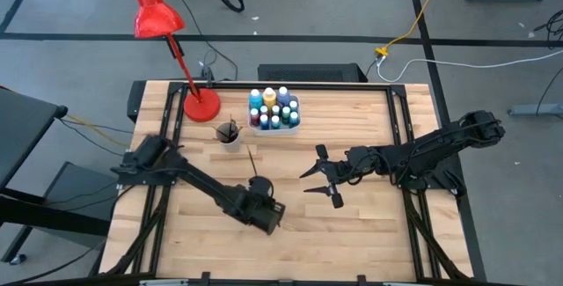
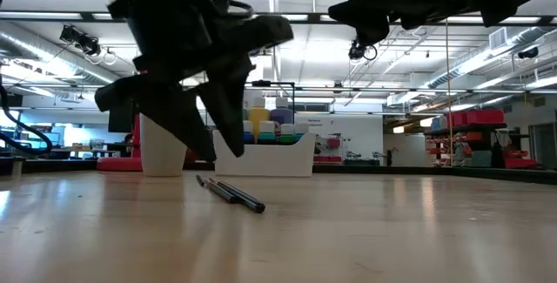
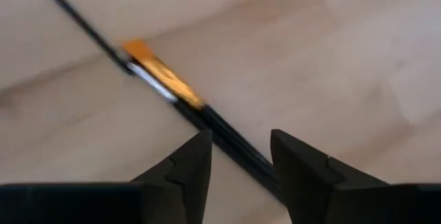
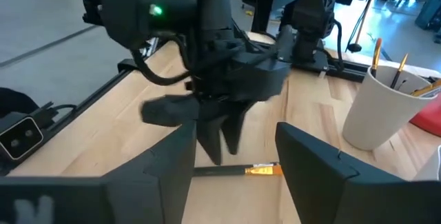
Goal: Pick & Place Paint Supplies
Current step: Put the black paint brush into the white cup
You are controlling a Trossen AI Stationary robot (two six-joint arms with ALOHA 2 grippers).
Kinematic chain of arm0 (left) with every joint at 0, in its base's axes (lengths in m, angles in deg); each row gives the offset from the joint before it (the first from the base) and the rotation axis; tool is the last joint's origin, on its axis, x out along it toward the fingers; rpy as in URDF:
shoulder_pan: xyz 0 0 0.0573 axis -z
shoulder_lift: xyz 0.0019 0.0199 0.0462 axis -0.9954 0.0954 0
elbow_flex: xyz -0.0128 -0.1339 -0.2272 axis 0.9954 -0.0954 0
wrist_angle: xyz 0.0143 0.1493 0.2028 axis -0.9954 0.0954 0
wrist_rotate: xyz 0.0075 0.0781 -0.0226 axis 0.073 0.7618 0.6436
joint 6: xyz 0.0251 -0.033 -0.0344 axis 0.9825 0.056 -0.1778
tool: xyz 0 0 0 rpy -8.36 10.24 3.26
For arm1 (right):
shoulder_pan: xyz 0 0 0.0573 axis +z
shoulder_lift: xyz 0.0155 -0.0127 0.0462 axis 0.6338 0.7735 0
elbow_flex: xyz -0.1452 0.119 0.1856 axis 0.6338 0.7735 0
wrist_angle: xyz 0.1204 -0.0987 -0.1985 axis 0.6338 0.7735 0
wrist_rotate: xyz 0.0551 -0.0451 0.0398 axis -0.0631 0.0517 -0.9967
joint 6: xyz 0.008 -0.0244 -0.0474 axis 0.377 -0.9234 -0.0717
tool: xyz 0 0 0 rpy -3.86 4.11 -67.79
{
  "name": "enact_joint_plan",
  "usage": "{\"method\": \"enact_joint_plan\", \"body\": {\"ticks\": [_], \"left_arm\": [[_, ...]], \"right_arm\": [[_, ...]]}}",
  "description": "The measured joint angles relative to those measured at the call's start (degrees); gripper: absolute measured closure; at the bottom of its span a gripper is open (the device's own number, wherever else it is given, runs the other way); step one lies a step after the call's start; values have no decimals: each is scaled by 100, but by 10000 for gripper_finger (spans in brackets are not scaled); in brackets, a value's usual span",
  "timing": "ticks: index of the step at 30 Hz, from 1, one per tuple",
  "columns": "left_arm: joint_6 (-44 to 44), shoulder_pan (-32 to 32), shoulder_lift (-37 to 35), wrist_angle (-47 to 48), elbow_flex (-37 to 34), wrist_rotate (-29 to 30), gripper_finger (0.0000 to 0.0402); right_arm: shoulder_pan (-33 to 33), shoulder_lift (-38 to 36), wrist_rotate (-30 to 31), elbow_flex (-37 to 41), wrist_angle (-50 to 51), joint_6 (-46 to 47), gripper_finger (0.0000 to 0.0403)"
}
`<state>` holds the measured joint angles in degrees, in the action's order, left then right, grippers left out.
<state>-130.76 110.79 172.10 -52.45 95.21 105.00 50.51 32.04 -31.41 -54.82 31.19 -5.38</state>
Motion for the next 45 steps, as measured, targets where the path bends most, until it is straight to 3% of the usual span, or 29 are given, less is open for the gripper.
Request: {"method": "enact_joint_plan", "body": {"ticks": [11,25,40,45], "left_arm": [[-274,-421,-2,414,-4,44,205],[-203,-783,357,610,-10,23,204],[278,-960,455,164,5,-2,205],[446,-960,466,-5,1,129,233]], "right_arm": [[0,0,0,0,24,13,195],[0,0,-105,0,-23,50,195],[0,15,-103,4,-43,17,195],[0,15,-98,4,-47,17,195]]}}
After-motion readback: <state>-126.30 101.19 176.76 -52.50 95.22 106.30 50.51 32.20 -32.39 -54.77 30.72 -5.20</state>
